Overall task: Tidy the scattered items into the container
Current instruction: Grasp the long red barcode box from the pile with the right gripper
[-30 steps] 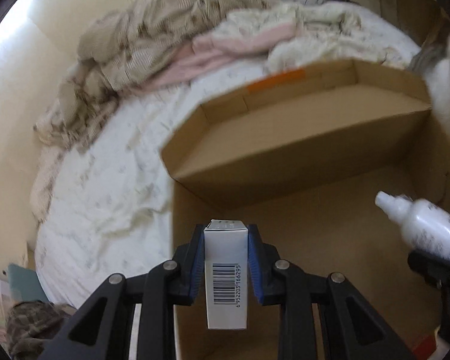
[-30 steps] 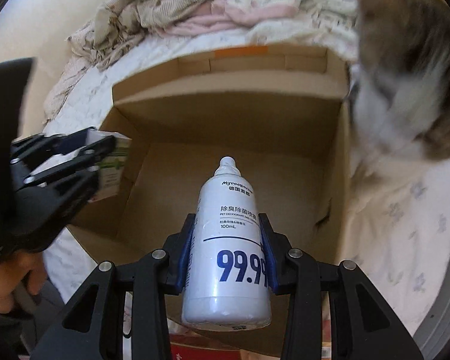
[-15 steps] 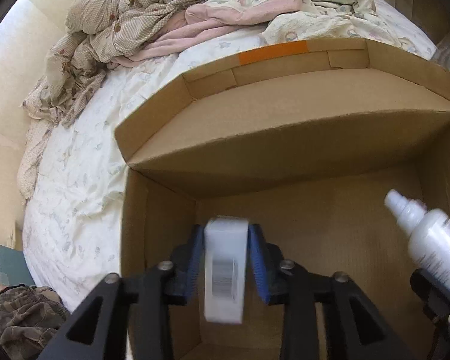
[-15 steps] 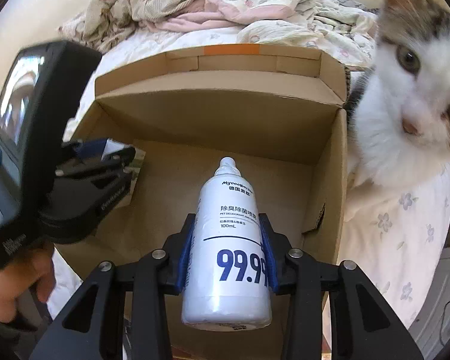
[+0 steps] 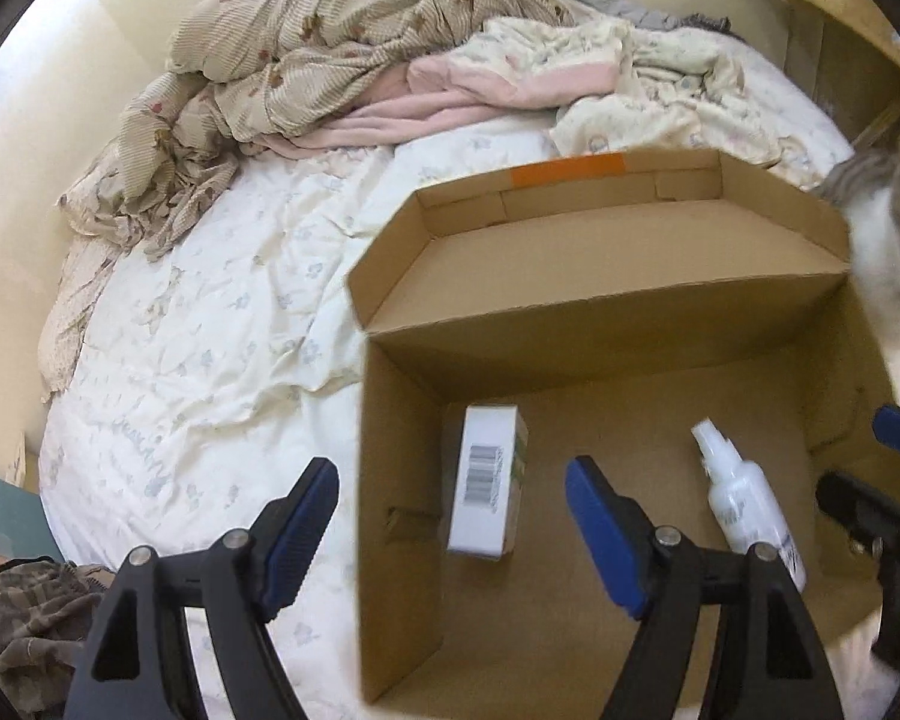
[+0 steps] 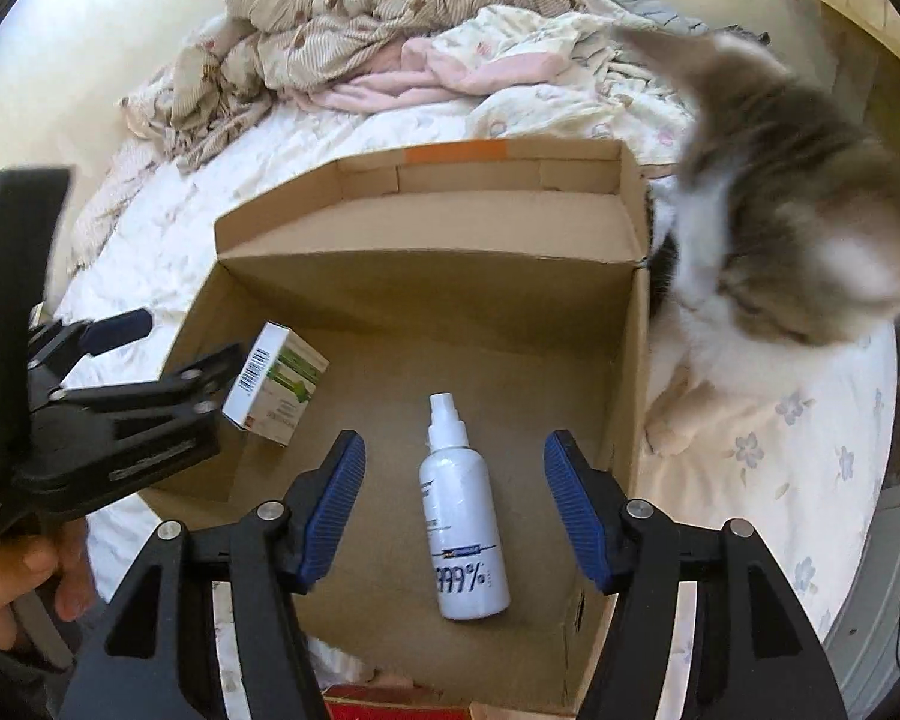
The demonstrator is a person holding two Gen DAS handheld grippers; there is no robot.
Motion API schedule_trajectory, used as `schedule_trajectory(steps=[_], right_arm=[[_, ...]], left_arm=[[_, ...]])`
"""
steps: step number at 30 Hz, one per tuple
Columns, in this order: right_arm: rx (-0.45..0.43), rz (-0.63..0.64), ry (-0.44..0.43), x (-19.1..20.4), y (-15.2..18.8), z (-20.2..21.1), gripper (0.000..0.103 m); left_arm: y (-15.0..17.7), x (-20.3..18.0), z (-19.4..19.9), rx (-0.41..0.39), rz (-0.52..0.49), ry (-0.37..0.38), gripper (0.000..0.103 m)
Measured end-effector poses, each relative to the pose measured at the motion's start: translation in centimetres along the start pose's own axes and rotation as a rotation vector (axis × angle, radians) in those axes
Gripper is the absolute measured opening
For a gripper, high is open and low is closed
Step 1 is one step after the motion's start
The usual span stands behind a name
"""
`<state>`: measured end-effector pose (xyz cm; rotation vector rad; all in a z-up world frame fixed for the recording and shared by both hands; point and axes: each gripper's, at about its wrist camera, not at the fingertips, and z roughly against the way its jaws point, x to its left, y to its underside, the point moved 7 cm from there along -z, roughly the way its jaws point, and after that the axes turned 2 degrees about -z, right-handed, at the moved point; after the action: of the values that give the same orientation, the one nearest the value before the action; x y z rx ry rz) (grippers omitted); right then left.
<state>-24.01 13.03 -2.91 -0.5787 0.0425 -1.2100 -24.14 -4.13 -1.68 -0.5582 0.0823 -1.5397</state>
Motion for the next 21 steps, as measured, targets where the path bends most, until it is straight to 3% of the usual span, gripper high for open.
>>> schedule_trajectory(steps=[7, 13, 19, 21], right_arm=[[-0.050, 0.040, -0.055, 1.1, 1.4, 4.0, 0.067], [-0.108, 0.082, -0.049, -0.2, 3.5, 8.2, 0.067], [0.034, -0.007, -0.059, -3.6, 7.8, 6.6, 0.067], [0.082, 0.005, -0.009, -4.1, 9.1, 5.4, 0.067]], left_arm=[[3.5, 2.1, 3.3, -0.047, 0.003, -0.013, 0.079], [9.5, 3.6, 4.6, -0.042, 0.079, 0.071, 0.079], [15.1, 4.4, 5.7, -0.121, 0.156, 0.174, 0.079], [16.3, 4.1, 5.1, -0.106, 0.163, 0.205, 0.079]])
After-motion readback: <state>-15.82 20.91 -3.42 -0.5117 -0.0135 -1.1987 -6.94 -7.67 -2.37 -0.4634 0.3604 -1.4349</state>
